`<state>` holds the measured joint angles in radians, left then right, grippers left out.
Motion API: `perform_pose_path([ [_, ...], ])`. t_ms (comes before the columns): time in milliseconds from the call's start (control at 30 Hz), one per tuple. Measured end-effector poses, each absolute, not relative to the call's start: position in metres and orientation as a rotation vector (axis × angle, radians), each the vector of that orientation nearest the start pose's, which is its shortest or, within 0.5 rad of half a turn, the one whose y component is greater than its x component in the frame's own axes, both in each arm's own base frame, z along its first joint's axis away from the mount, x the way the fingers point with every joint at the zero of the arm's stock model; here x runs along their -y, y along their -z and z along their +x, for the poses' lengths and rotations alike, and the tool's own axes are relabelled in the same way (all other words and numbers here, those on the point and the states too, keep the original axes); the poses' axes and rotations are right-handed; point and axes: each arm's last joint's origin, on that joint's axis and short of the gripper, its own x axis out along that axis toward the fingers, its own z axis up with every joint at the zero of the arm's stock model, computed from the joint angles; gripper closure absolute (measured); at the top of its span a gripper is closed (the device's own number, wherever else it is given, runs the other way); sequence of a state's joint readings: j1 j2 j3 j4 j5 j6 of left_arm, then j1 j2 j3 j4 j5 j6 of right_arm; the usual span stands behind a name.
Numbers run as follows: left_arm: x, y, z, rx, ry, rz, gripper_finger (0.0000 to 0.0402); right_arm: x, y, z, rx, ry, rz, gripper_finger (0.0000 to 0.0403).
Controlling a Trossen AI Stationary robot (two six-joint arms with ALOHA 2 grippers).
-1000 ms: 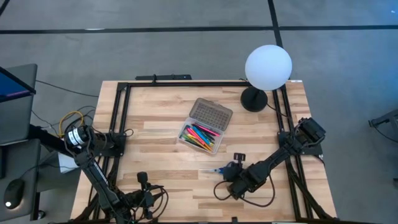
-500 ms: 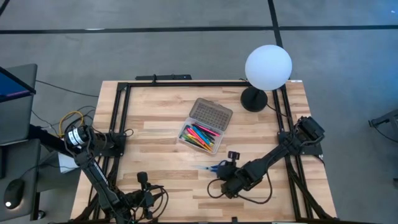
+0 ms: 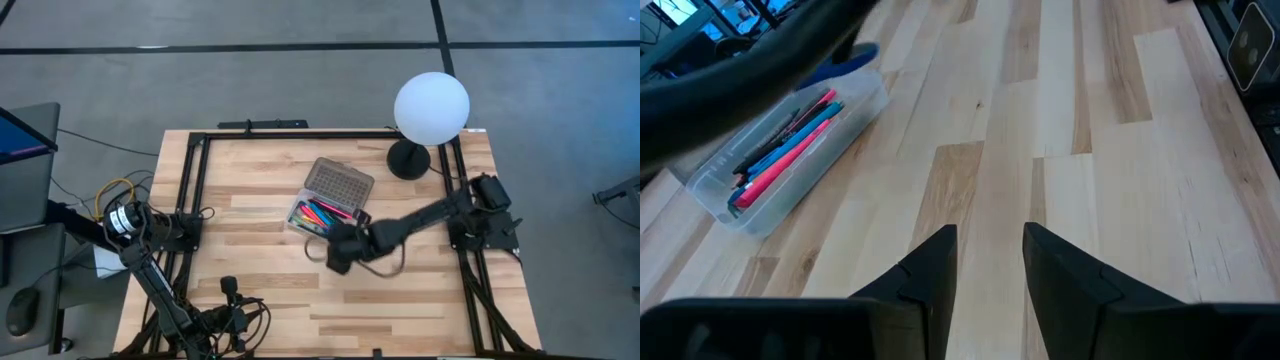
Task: Pick & place school supplies into a supply box
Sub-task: Put the blue scissors into the gray supply box
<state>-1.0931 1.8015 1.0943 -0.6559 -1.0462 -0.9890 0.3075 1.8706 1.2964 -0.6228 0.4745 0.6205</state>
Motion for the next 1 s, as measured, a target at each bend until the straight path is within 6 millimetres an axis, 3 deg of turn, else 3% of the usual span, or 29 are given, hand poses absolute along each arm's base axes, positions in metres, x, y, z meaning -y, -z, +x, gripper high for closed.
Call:
perform_pose_path([
  [167, 0.275, -0.166, 0.171, -0.560, -0.260, 0.240, 0.0290, -0.063, -0.185, 0.365, -1.026, 0.526, 0.184, 0.0331],
  [300, 0.275, -0.166, 0.171, -0.562, -0.258, 0.236, 0.0290, -0.050, -0.185, 0.367, -1.024, 0.557, 0.202, 0.0331],
  [1000, 0.276, -0.167, 0.171, -0.557, -0.254, 0.222, 0.0290, -0.049, -0.185, 0.367, -1.040, 0.550, 0.211, 0.0318],
])
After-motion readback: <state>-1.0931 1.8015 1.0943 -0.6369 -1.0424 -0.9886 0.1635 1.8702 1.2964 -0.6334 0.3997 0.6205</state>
